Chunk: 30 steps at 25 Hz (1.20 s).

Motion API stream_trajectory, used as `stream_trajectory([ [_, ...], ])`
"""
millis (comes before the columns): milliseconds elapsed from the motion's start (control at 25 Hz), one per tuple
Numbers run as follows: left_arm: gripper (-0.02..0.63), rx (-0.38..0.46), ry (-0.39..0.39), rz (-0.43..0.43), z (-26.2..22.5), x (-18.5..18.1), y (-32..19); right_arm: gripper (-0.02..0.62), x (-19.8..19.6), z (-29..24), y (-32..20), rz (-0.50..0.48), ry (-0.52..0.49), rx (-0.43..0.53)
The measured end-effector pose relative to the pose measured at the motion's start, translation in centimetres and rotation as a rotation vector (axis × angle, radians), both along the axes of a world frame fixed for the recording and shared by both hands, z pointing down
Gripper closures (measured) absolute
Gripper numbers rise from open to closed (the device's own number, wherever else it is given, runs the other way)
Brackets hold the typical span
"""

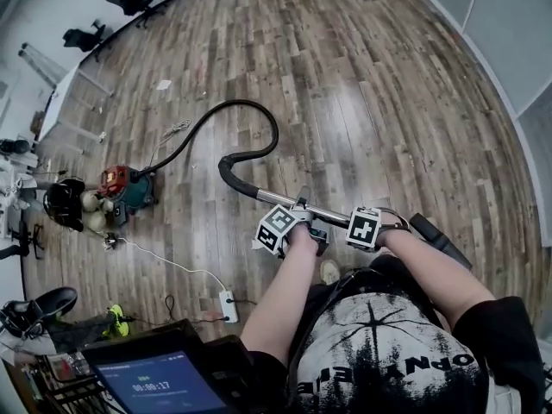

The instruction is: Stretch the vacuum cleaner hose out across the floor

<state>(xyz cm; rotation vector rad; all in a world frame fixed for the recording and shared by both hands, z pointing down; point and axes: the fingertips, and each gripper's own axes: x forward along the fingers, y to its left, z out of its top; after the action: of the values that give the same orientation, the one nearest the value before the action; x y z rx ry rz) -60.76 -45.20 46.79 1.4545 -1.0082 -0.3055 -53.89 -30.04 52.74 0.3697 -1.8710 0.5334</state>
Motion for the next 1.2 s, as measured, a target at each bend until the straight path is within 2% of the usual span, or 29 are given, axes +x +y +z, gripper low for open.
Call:
stream_trajectory([
  [120,0.495,0.010,-0.012,-0.037,-0.4,0.2,-0.2,0.514,1.4,-0.3,0.3,-0.025,0.027,-0.034],
  [240,0.494,0.025,-0.019,-0.063,-0.9,2.5,1.7,0.514,5.5,-0.4,2.8,-0.039,0.077,-0.088],
  [360,0.492,0.040,-0.018,-0.102,-1.1,6.4,4.3,0.512,6.7,-1.4,4.6,-0.093,-0.086,-0.059],
  [520,0.494,0.047,-0.006,-0.179,-1.0,10.2,6.8,0.512,12.4,-0.9,5.8,-0.188,-0.039,-0.022],
  [720,0.494,-0.004,-0.011,-0.252,-0.4,11.7,9.5,0.512,15.2,-0.6,7.3,-0.289,-0.027,-0.032],
  [840,0.494,-0.022,-0.021,-0.281,-0.3,12.9,11.9,0.512,17.2,-0.6,9.7,-0.316,-0.022,-0.062],
  [920,0.494,-0.026,-0.023,-0.292,-0.6,13.1,12.6,0.512,18.5,-0.7,10.7,-0.319,0.022,-0.098],
  [1200,0.497,-0.018,-0.008,-0.321,0.0,11.7,14.7,0.511,17.4,-0.1,12.7,-0.335,0.022,-0.110],
])
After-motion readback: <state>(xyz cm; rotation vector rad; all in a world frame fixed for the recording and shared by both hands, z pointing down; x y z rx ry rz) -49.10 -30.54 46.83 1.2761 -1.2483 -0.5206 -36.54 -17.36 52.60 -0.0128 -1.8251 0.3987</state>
